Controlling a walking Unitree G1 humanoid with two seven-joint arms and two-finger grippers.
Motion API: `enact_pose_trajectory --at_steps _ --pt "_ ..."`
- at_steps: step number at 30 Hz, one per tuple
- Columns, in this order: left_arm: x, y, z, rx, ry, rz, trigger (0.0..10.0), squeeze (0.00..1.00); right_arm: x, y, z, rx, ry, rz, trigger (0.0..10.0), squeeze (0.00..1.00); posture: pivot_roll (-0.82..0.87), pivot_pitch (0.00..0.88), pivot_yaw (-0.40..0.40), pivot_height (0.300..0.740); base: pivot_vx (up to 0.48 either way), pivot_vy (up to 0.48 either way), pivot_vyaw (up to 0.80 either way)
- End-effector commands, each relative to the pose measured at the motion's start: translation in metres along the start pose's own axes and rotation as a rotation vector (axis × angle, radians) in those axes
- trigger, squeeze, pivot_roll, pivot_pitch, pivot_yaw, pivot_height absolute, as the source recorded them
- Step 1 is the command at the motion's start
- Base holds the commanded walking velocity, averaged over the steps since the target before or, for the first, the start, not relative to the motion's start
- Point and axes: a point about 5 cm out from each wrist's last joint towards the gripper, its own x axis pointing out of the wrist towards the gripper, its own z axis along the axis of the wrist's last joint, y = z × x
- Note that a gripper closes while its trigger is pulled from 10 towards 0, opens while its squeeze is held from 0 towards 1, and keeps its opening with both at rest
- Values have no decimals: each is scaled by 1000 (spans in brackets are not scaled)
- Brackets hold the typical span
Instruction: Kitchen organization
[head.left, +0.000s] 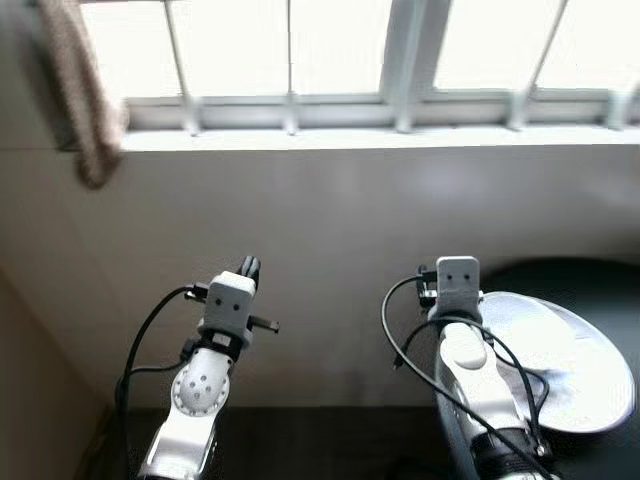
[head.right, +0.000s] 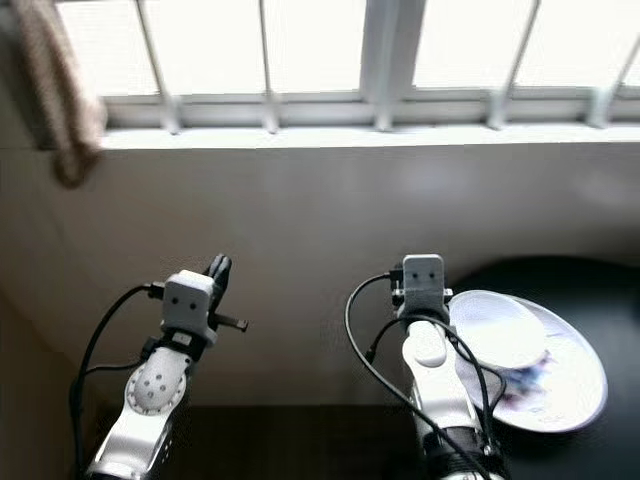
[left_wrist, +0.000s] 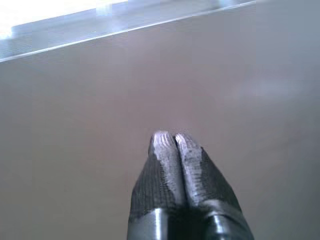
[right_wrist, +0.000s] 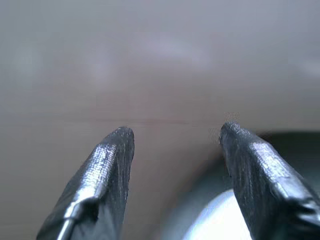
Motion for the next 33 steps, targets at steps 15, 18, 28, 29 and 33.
enact_pose_trajectory --at_steps 15,18,28,29,33 --pt "-2 1 -4 -6 22 4 10000 0 1 -2 15 -22 -91 -38 10000 0 -69 0 26 740 0 0 -530" --pt "-2 1 -5 -20 27 8 10000 0 1 -4 14 -1 -78 -46 10000 0 -71 0 25 740 0 0 -152" --pt "-2 1 -8 -47 53 12 10000 0 2 -4 15 10 -79 -48 10000 0 -70 0 20 740 0 288 -93" --pt "-2 1 -8 -47 51 13 10000 0 3 -4 15 24 -74 -43 10000 0 -70 0 20 740 0 480 -800" --pt "-3 3 -6 -35 26 20 10000 0 2 -4 17 13 -87 -48 10000 0 -72 0 21 740 0 119 -800"
